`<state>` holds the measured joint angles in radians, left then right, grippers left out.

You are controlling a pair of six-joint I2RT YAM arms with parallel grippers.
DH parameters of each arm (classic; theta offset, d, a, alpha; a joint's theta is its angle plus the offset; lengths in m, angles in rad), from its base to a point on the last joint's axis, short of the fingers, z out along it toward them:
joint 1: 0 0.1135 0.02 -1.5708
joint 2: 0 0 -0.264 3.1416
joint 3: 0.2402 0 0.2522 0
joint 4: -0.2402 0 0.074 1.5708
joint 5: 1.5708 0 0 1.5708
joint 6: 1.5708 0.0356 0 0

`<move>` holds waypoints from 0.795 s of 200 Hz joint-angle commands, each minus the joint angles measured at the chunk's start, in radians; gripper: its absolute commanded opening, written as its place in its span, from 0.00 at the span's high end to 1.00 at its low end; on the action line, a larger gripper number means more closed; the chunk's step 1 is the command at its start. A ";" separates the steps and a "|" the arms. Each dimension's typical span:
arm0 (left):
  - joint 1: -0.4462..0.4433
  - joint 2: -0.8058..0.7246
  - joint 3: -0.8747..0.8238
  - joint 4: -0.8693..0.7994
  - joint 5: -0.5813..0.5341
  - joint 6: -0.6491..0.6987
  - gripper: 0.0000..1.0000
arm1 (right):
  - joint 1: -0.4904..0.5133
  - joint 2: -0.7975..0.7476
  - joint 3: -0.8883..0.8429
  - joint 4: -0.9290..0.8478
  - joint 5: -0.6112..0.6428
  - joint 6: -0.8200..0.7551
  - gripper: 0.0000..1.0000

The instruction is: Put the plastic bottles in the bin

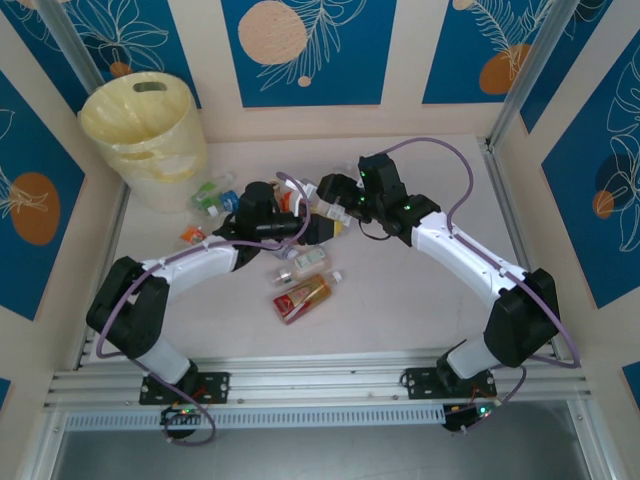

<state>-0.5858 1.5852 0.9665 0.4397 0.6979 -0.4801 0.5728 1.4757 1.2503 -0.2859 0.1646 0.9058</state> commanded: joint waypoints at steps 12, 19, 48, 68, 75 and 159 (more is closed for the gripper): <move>0.007 0.005 0.043 -0.054 -0.060 0.041 0.59 | -0.022 -0.056 0.003 0.056 -0.103 0.052 0.16; 0.010 0.005 0.047 -0.060 -0.065 0.046 0.59 | -0.032 -0.067 -0.001 0.056 -0.104 0.053 0.14; 0.036 -0.010 0.052 -0.108 -0.124 0.057 0.60 | -0.093 -0.149 -0.042 0.069 -0.090 0.045 0.00; 0.079 -0.037 0.062 -0.157 -0.154 0.060 0.61 | -0.142 -0.226 -0.071 0.054 -0.057 0.019 0.00; 0.099 -0.051 0.069 -0.179 -0.168 0.061 0.61 | -0.156 -0.258 -0.085 0.047 -0.033 0.010 0.00; 0.286 -0.206 0.365 -0.589 -0.470 0.212 0.64 | -0.256 -0.480 -0.284 0.058 0.062 -0.009 0.00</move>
<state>-0.3317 1.4311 1.1908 0.0120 0.3820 -0.3557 0.3210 1.0019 0.9848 -0.2302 0.2031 0.9195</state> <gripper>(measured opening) 0.563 0.996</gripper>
